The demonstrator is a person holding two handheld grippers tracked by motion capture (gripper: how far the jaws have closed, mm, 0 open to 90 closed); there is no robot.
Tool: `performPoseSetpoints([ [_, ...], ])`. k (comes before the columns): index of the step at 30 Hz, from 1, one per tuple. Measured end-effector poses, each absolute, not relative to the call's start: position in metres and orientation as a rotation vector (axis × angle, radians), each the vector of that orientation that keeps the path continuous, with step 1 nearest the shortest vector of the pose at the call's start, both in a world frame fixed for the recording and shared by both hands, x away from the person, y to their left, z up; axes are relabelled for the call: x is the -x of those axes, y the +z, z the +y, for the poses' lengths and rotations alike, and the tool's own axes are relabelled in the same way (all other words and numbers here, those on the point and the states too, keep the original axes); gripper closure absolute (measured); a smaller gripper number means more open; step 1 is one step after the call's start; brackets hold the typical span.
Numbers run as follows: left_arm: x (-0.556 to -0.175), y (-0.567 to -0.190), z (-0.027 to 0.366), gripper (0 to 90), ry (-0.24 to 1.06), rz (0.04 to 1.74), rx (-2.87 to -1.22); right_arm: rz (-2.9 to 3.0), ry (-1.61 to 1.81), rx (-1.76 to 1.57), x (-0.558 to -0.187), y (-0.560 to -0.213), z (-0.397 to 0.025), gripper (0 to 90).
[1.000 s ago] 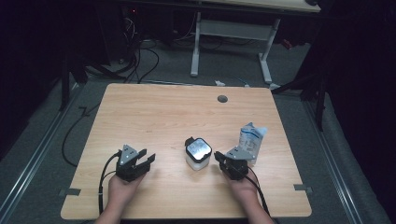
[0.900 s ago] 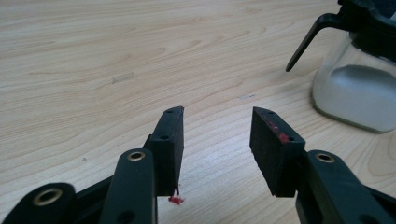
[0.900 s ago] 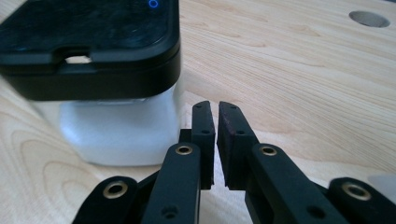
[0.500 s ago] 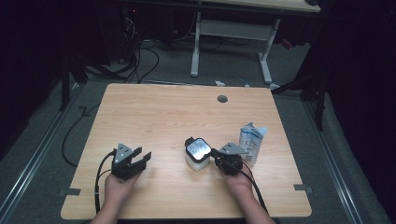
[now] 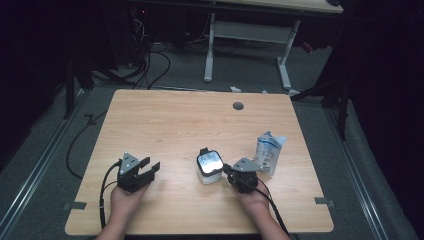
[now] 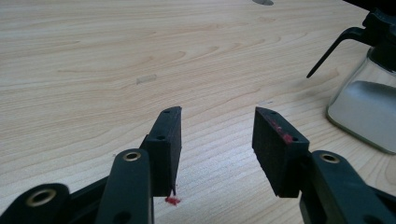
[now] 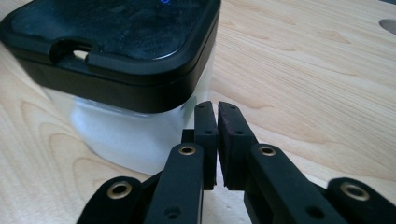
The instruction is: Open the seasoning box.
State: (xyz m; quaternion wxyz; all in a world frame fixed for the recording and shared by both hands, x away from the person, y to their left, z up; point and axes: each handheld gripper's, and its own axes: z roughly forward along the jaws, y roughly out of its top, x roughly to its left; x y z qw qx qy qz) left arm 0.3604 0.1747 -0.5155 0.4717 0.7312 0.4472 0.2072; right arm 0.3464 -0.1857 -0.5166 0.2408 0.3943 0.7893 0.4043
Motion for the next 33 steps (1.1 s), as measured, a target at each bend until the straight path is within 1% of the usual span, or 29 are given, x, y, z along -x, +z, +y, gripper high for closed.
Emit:
performPoseSetpoints([
  [19, -0.36, -0.516, 0.172, 51.7, 0.506, 1.083, -1.8, 2.183, 1.141, -1.03, -0.327, -0.519, -0.175, 86.6],
  [28, -0.36, -0.517, 0.172, 51.7, 0.506, 1.081, -1.803, 2.188, 1.147, -1.02, -0.325, -0.519, -0.173, 86.3],
  [33, -0.359, -0.517, 0.172, 51.5, 0.506, 1.081, -1.802, 2.183, 1.157, -1.022, -0.325, -0.519, -0.175, 84.0],
])
